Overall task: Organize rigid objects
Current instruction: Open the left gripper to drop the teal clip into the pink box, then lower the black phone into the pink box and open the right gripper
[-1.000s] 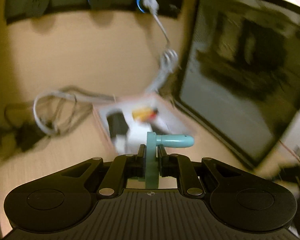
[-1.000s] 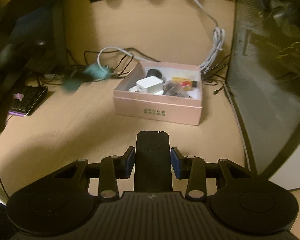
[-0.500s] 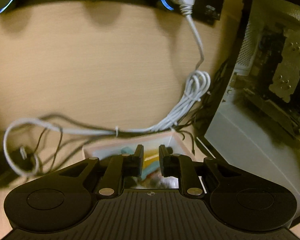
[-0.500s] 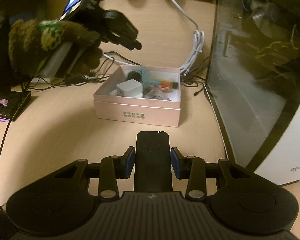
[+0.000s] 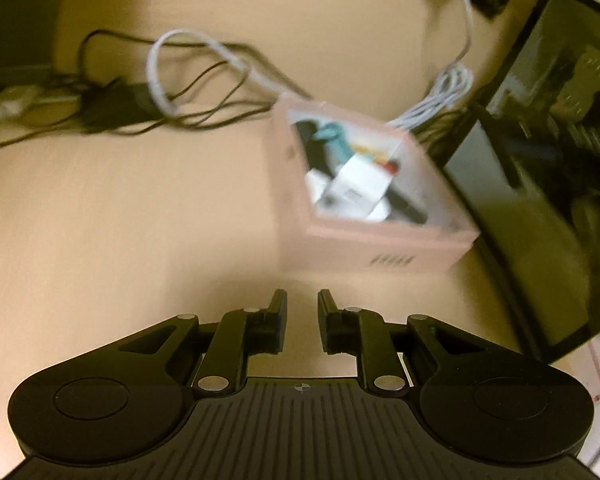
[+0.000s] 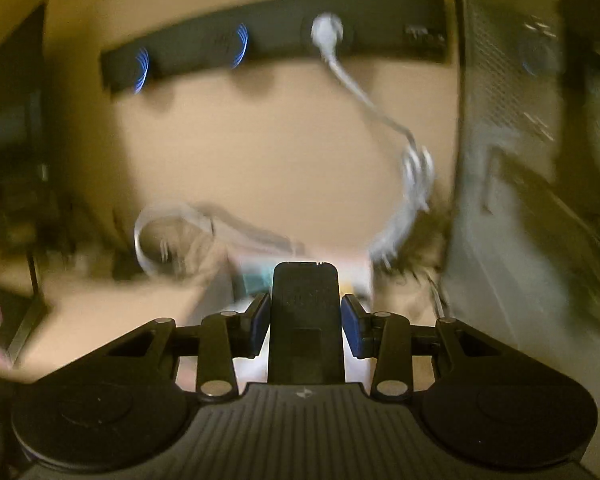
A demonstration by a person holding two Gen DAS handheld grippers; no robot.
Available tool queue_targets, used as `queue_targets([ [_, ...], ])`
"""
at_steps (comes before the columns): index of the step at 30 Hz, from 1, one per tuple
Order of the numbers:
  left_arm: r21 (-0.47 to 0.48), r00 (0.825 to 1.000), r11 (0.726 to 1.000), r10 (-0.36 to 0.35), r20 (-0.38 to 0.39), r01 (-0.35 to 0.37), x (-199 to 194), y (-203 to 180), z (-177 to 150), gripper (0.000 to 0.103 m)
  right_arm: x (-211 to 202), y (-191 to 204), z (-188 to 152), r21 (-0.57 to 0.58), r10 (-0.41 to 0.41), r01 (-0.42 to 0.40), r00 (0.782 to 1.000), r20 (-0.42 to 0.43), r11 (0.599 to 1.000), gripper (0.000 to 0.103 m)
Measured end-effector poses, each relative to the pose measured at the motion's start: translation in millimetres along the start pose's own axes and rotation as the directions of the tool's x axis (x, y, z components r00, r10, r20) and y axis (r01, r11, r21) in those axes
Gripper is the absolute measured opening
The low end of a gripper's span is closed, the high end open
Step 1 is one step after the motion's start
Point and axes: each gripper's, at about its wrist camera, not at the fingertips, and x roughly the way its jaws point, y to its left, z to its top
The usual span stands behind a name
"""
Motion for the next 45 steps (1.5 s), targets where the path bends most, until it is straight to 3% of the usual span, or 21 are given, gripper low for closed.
queue_targets([
  [1, 0.005, 1.0, 1.0, 0.017, -0.004, -0.017, -3, 3, -4, 0.018, 14, -1, 8, -0.005, -0.006, 0.006, 1.0, -0.012, 1.0, 0.058],
  [2, 0.012, 0.999, 0.999, 0.033, -0.007, -0.033, -5, 5, -5, 0.018, 29, 0, 10, -0.025, -0.015, 0.014, 0.999, -0.041, 1.0, 0.061],
  [6, 0.001, 0.997, 0.997, 0.076, -0.01, -0.076, -16, 18, -15, 0.018, 62, 2, -14, -0.058, 0.002, -0.013, 0.982, -0.191, 0.998, 0.058],
  [7, -0.009, 0.997, 0.997, 0.079, -0.011, -0.079, -18, 20, -16, 0.018, 66, 3, -23, -0.063, 0.001, -0.015, 0.976, -0.218, 0.998, 0.053],
  [10, -0.02, 0.998, 0.998, 0.063, -0.011, -0.064, -21, 19, -15, 0.018, 83, 3, -42, -0.058, -0.004, -0.013, 0.957, -0.291, 0.998, 0.026],
  [13, -0.007, 0.999, 0.999, 0.054, -0.009, -0.054, -19, 15, -11, 0.018, 99, -1, -47, -0.019, 0.001, -0.007, 0.948, -0.318, 1.0, 0.017],
  [16, 0.013, 0.999, 0.999, 0.035, -0.033, -0.035, -11, 8, -9, 0.018, 114, 4, -47, 0.005, 0.016, -0.016, 0.943, -0.331, 1.0, 0.015],
  [19, 0.05, 0.998, 0.999, 0.021, -0.056, -0.018, -2, -1, -5, 0.018, 122, 11, -51, -0.008, 0.017, -0.021, 0.944, -0.329, 1.0, 0.016],
  [22, 0.039, 1.0, 0.999, 0.014, 0.009, -0.014, -4, -5, 8, 0.018, 105, 10, -48, -0.022, -0.004, -0.003, 0.956, -0.292, 1.0, 0.019],
  [24, 0.02, 0.997, 1.0, 0.011, 0.076, -0.012, -7, -6, 24, 0.018, 77, 7, -47, -0.051, -0.022, 0.011, 0.976, -0.216, 0.999, 0.03],
  [26, 0.015, 0.993, 1.0, 0.008, 0.122, -0.01, -2, -9, 43, 0.018, 48, 3, -51, -0.086, -0.058, 0.047, 0.989, -0.135, 0.995, 0.048],
  [28, 0.042, 0.992, 0.999, 0.003, 0.128, -0.008, 11, -17, 58, 0.018, 34, -3, -57, -0.106, -0.089, 0.079, 0.991, -0.099, 0.991, 0.051],
  [31, 0.093, 0.996, 0.995, 0.017, 0.088, -0.025, 38, -28, 69, 0.018, 35, -12, -72, -0.124, -0.117, 0.099, 0.982, -0.148, 0.987, 0.051],
  [34, 0.158, 0.995, 0.983, 0.082, 0.051, -0.089, 56, -35, 65, 0.019, 51, -18, -83, -0.118, -0.134, 0.113, 0.972, -0.192, 0.987, 0.051],
  [36, 0.182, 0.991, 0.974, 0.129, 0.042, -0.135, 63, -34, 59, 0.046, 58, -18, -86, -0.111, -0.122, 0.1, 0.97, -0.212, 0.989, 0.051],
  [38, 0.173, 0.984, 0.969, 0.169, 0.059, -0.177, 63, -29, 59, 0.058, 67, -10, -87, -0.119, -0.117, 0.093, 0.969, -0.217, 0.989, 0.054],
  [43, 0.163, 0.968, 0.956, 0.23, 0.101, -0.244, 59, -8, 69, 0.058, 87, 10, -81, -0.155, -0.117, 0.086, 0.972, -0.204, 0.984, 0.054],
  [45, 0.158, 0.966, 0.955, 0.236, 0.11, -0.251, 59, 2, 74, 0.066, 91, 14, -76, -0.17, -0.093, 0.056, 0.972, -0.215, 0.984, 0.054],
])
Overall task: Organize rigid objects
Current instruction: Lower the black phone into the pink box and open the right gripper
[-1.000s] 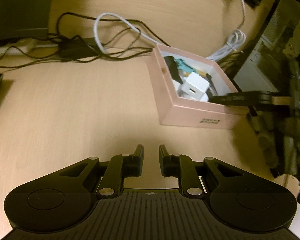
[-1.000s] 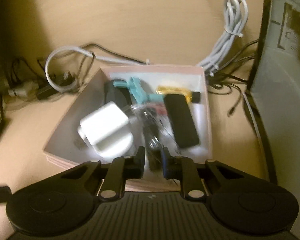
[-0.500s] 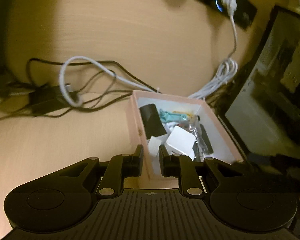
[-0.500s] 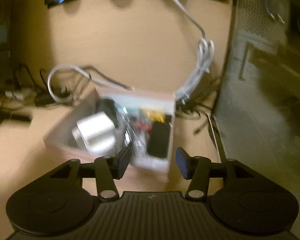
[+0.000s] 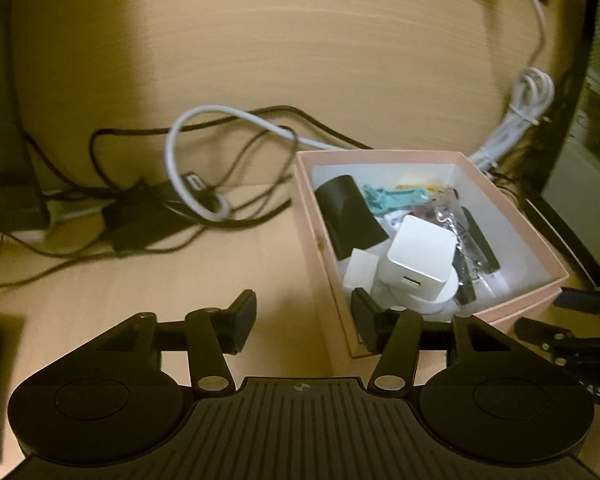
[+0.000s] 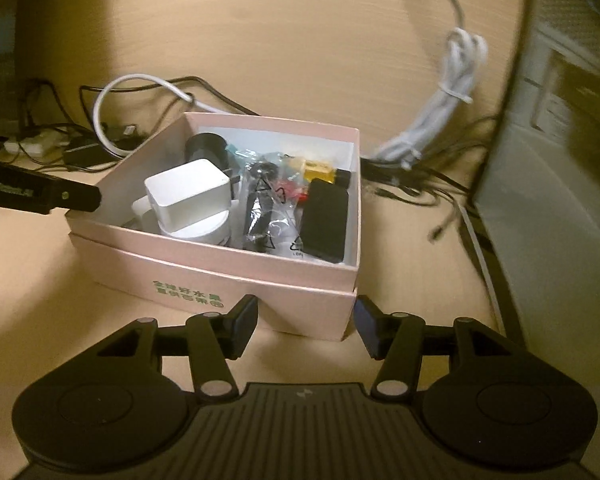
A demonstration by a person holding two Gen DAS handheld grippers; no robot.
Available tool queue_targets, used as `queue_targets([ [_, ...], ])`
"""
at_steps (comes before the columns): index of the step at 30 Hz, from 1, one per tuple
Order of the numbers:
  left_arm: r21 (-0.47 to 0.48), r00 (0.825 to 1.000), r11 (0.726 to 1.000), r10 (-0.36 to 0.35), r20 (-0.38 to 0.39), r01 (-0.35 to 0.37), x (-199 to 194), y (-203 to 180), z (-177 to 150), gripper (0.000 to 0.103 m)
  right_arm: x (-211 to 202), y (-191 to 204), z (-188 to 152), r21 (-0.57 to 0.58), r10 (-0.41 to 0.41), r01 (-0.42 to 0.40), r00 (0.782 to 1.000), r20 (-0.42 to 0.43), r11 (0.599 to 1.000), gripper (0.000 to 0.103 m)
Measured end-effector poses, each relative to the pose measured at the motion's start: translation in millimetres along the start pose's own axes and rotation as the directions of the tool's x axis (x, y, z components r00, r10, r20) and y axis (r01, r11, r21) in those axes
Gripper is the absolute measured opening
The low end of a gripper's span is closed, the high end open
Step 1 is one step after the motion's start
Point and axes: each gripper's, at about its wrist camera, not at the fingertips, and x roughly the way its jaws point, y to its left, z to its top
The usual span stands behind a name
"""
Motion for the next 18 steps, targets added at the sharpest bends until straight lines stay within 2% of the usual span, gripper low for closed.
queue_targets([
  [1, -0.007, 1.0, 1.0, 0.002, 0.001, -0.002, 3, 5, 1, 0.072, 1, 2, 3, -0.003, 0.005, -0.005, 1.0, 0.0, 1.0, 0.054],
  [3, -0.019, 1.0, 1.0, 0.022, -0.006, -0.022, 8, 13, 2, 0.095, 4, 4, 5, -0.008, 0.001, -0.001, 1.0, -0.002, 1.0, 0.055],
  [5, -0.027, 1.0, 0.999, 0.027, -0.006, -0.027, 12, 19, 2, 0.101, 6, 2, 5, -0.011, 0.0, 0.0, 1.0, -0.006, 1.0, 0.054],
  [8, -0.033, 1.0, 0.999, 0.011, -0.005, -0.011, 9, 21, 2, 0.1, 0, -3, 4, 0.012, -0.002, 0.002, 1.0, -0.002, 1.0, 0.054],
  [11, -0.031, 0.997, 0.998, 0.049, 0.058, -0.047, -17, 16, -6, 0.1, -11, -7, 1, 0.061, 0.006, -0.005, 1.0, -0.01, 0.998, 0.056],
  [13, -0.032, 0.995, 0.998, 0.058, 0.086, -0.055, -35, 15, -18, 0.1, -20, -9, -8, 0.119, 0.035, -0.031, 0.999, -0.03, 0.992, 0.062],
  [18, -0.028, 1.0, 0.999, 0.03, 0.005, -0.03, -67, -1, -77, 0.1, -41, 3, -41, 0.172, 0.053, -0.038, 0.995, -0.082, 0.984, 0.063],
])
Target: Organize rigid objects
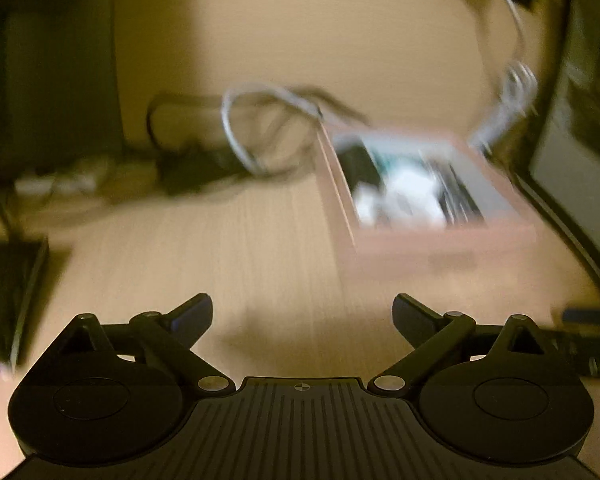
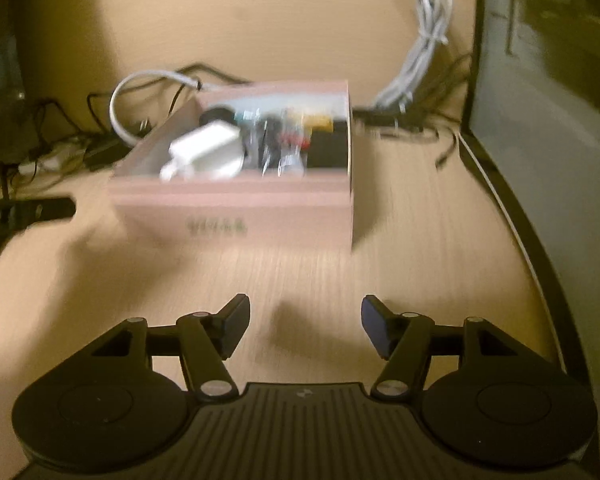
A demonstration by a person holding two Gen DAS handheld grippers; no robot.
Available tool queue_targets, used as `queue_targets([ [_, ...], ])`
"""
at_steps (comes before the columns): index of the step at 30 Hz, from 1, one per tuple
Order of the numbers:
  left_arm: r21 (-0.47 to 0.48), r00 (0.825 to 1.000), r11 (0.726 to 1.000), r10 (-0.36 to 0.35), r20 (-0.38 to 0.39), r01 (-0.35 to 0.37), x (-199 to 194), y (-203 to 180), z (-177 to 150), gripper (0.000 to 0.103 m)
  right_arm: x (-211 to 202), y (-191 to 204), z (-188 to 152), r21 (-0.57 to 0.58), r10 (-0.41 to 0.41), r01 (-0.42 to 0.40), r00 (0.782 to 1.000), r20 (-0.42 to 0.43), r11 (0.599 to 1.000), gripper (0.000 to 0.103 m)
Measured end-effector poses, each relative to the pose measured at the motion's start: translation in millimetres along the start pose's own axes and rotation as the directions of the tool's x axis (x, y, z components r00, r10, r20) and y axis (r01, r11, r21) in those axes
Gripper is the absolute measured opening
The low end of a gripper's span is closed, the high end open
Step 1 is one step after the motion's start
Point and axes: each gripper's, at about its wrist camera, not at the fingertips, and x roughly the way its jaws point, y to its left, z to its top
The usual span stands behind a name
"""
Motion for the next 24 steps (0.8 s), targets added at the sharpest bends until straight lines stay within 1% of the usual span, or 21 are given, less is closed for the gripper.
queue_targets([
  [2, 0.016, 0.999, 1.0, -0.002, -0.041, 0.002, -3, -6, -23, 0.1, -8, 8, -15, -0.015, -0.019, 0.019, 1.0, -0.009, 1.0, 0.068],
  [5, 0.016, 0.995, 0.999, 0.044, -0.088, -0.043, 1, -14, -46, 0.1, -11, 22, -34, -0.063, -0.055, 0.052, 0.998, -0.033, 0.997, 0.071],
  [6, 0.013, 0.993, 0.998, 0.062, -0.097, -0.061, 2, -17, -51, 0.1, -13, 25, -40, -0.068, -0.07, 0.07, 0.998, -0.003, 0.995, 0.074],
  [8, 0.012, 0.995, 0.996, 0.084, -0.055, -0.084, 0, -22, -56, 0.1, -14, 30, -44, -0.068, -0.111, 0.112, 0.994, 0.019, 0.991, 0.084],
  [9, 0.005, 0.996, 0.997, 0.081, -0.045, -0.081, 0, -23, -57, 0.1, -13, 31, -44, -0.06, -0.124, 0.126, 0.992, 0.025, 0.99, 0.087],
  [11, 0.0, 0.997, 0.997, 0.078, -0.018, -0.078, 2, -26, -59, 0.1, -10, 30, -46, -0.045, -0.151, 0.153, 0.987, 0.046, 0.987, 0.101],
  [12, 0.003, 0.997, 0.997, 0.076, -0.001, -0.076, 4, -28, -59, 0.1, -8, 29, -47, -0.039, -0.164, 0.167, 0.985, 0.059, 0.985, 0.103],
  [13, 0.005, 0.997, 0.997, 0.073, 0.011, -0.074, 6, -30, -58, 0.1, -6, 27, -48, -0.029, -0.163, 0.166, 0.984, 0.075, 0.986, 0.103],
  [16, 0.005, 0.996, 0.997, 0.077, 0.043, -0.077, 14, -37, -56, 0.101, -2, 20, -46, -0.002, -0.11, 0.111, 0.992, 0.066, 0.994, 0.103],
  [19, -0.006, 0.995, 0.996, 0.089, 0.051, -0.089, 15, -42, -56, 0.101, 3, 21, -41, -0.029, -0.081, 0.083, 0.994, 0.077, 0.996, 0.103],
  [24, -0.011, 0.995, 0.996, 0.091, 0.049, -0.09, 17, -42, -55, 0.101, 8, 21, -41, -0.014, -0.094, 0.096, 0.99, 0.106, 0.995, 0.103],
])
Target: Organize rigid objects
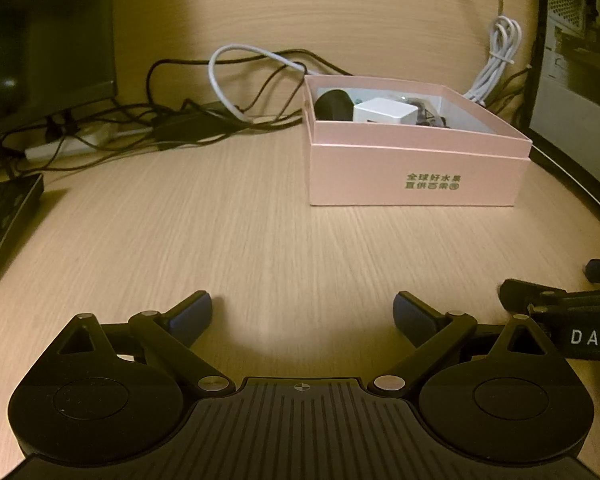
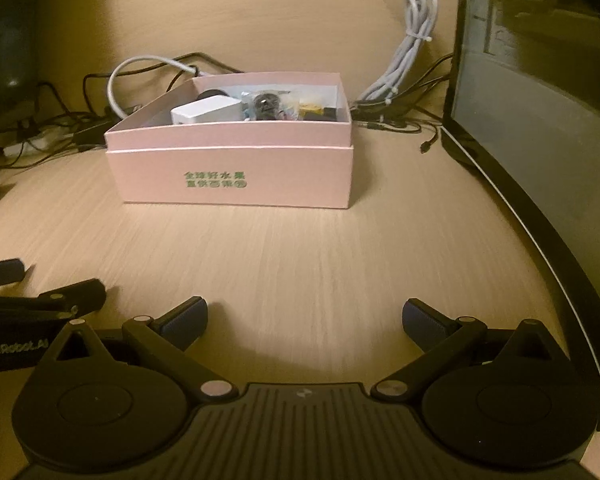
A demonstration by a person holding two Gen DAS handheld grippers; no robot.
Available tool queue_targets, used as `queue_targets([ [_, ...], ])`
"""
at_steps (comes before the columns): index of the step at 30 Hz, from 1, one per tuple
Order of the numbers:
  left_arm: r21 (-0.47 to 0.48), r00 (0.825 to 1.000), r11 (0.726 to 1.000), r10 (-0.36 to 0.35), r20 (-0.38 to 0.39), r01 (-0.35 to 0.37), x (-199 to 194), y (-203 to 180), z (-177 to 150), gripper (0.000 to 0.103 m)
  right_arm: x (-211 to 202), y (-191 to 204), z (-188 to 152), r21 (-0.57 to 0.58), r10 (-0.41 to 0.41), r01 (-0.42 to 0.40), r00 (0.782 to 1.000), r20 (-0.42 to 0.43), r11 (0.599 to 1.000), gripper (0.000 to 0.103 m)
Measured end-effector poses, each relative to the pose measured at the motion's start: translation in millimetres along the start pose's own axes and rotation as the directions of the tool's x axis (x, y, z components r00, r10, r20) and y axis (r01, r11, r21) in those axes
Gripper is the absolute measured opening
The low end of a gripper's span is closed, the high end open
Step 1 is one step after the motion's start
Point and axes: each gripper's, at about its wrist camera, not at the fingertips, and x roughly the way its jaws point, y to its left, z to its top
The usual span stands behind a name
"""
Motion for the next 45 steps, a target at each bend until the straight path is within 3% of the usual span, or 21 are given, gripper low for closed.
queue_targets([
  [45, -0.001, 1.0, 1.0, -0.003, -0.001, 0.003, 0.1, 2.0, 1.0, 0.101, 3.1, -3.2, 0.7, -0.003, 0.006, -0.006, 1.0, 0.015, 1.0, 0.103],
])
